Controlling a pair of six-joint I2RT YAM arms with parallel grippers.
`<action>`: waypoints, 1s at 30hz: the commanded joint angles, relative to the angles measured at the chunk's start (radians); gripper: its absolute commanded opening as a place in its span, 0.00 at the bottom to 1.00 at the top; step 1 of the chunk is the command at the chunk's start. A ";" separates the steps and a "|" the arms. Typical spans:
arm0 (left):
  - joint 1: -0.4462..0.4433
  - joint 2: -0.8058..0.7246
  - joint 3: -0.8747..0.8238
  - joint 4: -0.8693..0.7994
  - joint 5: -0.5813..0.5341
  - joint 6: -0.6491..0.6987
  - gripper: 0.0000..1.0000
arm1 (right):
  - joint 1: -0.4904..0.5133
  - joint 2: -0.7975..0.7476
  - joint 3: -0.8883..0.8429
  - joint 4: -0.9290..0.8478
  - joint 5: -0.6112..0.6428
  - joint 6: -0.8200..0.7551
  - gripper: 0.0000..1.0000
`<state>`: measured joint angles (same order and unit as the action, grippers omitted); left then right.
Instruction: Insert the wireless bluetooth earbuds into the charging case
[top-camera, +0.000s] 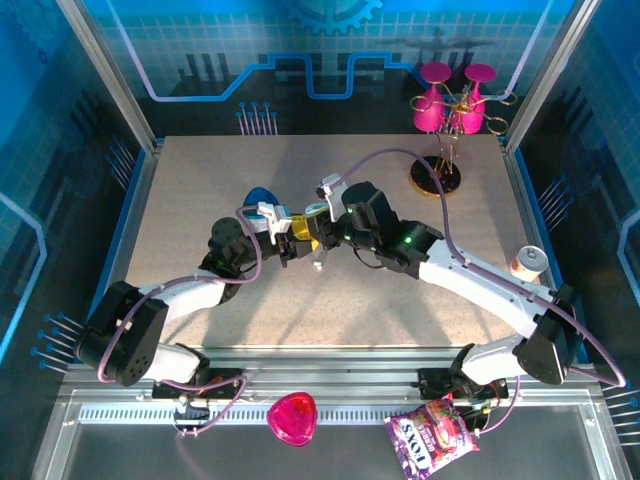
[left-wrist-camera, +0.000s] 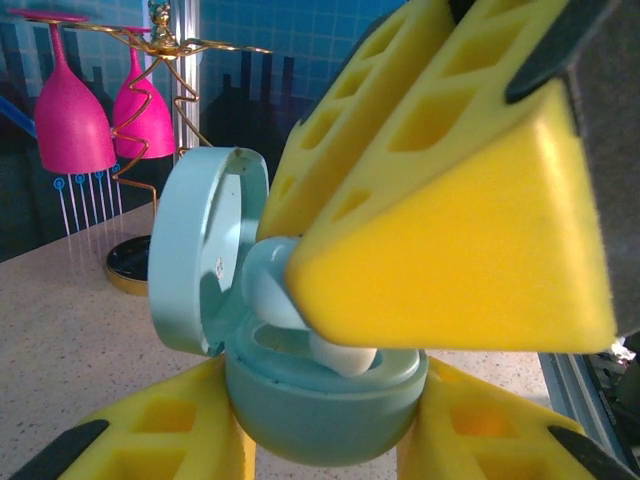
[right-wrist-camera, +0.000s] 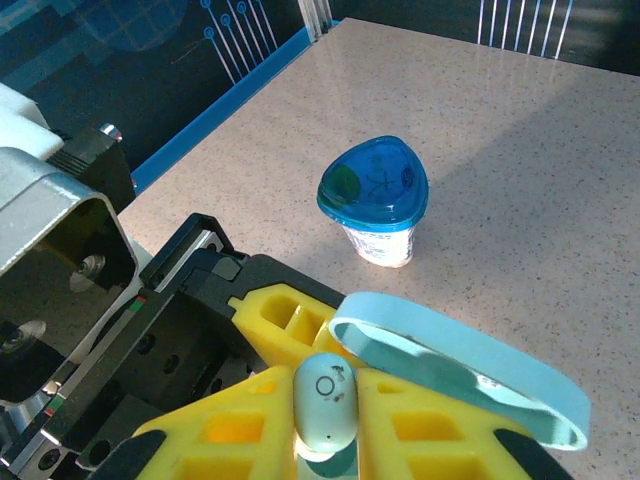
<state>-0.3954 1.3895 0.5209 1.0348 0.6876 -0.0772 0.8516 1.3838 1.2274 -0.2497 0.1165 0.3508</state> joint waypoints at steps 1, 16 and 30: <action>0.006 0.003 0.019 0.076 -0.036 0.003 0.26 | 0.018 -0.020 -0.020 0.003 0.042 0.014 0.18; 0.006 0.002 0.016 0.083 -0.068 0.027 0.26 | 0.029 -0.010 -0.022 0.021 0.036 0.031 0.25; 0.006 0.006 0.013 0.085 -0.062 0.034 0.25 | 0.029 -0.123 -0.079 0.105 0.033 0.017 0.57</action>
<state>-0.3954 1.3914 0.5209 1.0821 0.6273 -0.0711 0.8661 1.2987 1.1679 -0.1951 0.1490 0.3729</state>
